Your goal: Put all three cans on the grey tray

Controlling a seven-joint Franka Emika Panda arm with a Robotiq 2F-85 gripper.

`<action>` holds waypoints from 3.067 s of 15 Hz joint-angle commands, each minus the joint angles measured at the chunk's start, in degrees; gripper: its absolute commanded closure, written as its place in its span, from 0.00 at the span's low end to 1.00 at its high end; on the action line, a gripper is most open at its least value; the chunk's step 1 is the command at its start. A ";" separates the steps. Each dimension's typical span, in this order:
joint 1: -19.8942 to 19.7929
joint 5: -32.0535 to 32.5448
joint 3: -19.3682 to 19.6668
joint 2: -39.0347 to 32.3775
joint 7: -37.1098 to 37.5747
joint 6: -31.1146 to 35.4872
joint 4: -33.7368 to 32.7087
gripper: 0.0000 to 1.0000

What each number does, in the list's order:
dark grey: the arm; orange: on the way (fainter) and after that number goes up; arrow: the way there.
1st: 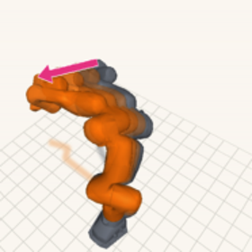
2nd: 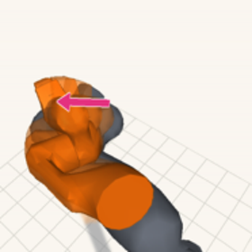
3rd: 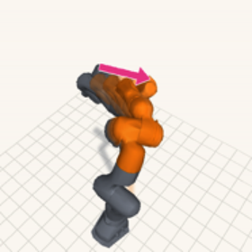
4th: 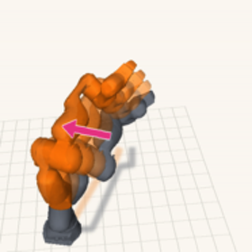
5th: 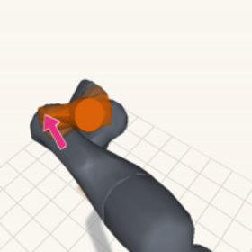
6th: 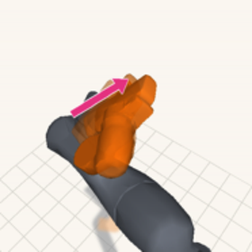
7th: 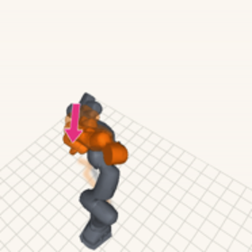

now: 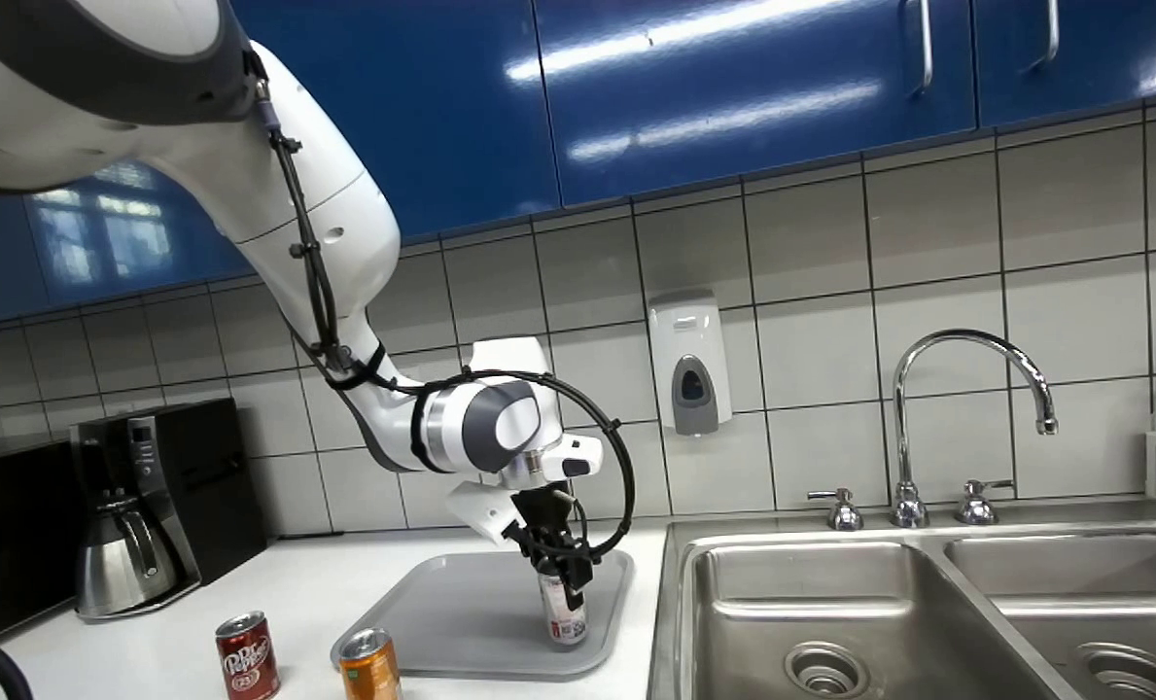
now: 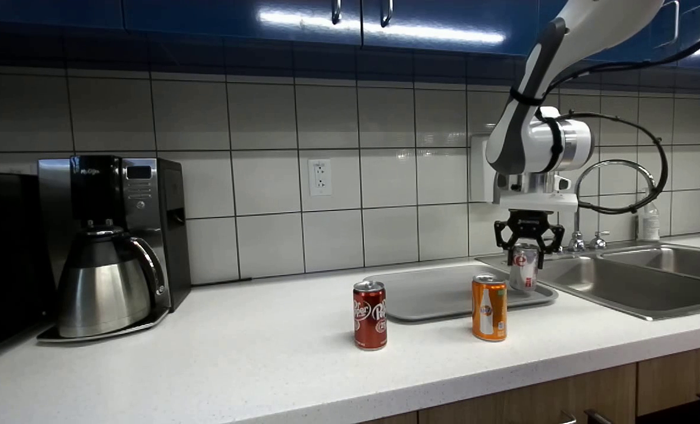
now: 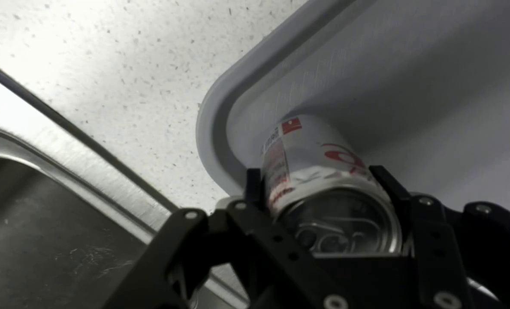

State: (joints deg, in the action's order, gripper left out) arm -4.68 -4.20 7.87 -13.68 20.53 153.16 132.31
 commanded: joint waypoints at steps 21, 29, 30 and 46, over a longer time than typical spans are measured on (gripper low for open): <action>0.90 -2.12 -1.87 9.46 -4.76 -1.15 0.35 0.00; 2.27 -7.91 -4.64 17.37 -11.12 -2.44 5.58 0.00; 2.66 -8.86 -4.94 18.31 -12.18 -2.70 6.25 0.00; 6.39 -8.47 -6.35 27.16 -20.52 -16.56 12.19 0.00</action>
State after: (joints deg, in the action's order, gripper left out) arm 2.22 -15.18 2.41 10.87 0.80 139.44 142.98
